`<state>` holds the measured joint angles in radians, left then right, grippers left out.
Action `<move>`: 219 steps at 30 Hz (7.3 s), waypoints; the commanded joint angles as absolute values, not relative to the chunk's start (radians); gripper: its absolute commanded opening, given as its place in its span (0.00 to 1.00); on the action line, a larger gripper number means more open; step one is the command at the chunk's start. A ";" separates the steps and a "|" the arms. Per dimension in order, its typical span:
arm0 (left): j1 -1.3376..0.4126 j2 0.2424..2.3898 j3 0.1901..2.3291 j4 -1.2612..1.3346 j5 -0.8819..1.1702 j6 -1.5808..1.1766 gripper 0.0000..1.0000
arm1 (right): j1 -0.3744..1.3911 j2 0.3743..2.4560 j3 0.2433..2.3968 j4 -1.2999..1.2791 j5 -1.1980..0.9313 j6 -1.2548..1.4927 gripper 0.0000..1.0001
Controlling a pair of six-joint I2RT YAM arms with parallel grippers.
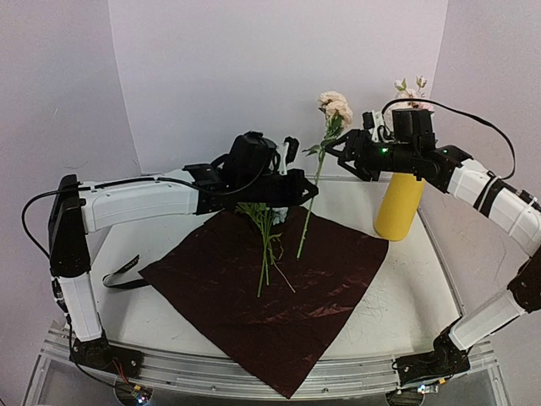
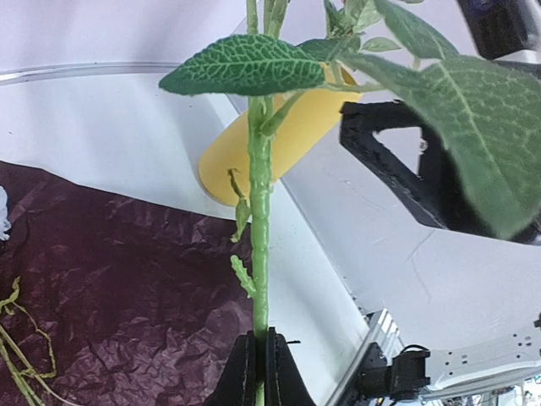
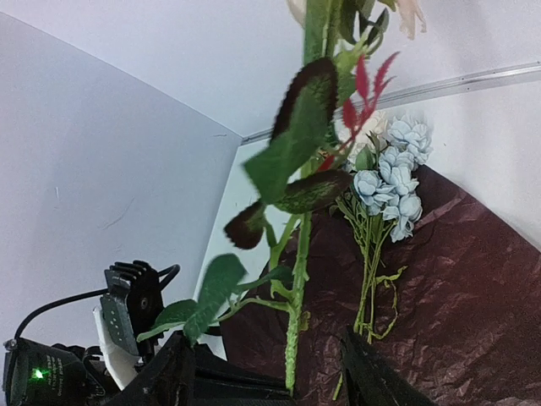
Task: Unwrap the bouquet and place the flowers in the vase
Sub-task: Pick up the fake flower from the wrapping paper, then insert the fake flower into the vase, then pick up the fake flower from the wrapping paper.
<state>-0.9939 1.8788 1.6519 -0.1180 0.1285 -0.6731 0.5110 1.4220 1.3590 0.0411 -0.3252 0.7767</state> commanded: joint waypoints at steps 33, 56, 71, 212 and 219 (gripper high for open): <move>-1.046 1.812 1.611 0.166 0.314 -0.700 0.20 | 0.444 1.307 1.362 0.073 -0.353 0.730 0.00; -1.049 1.732 1.485 0.155 0.204 -0.675 0.67 | 0.382 1.288 1.757 -0.073 0.451 0.031 0.00; -1.049 1.705 1.474 0.152 0.175 -0.673 0.65 | 0.310 1.430 1.874 0.332 0.449 -0.151 0.00; -0.839 2.212 1.886 -0.662 0.158 -0.637 0.20 | 0.348 1.533 1.177 -0.089 -0.543 0.535 0.75; -0.839 2.251 1.894 -0.663 0.163 -0.630 0.26 | 0.347 1.542 1.186 -0.089 -0.540 0.534 0.76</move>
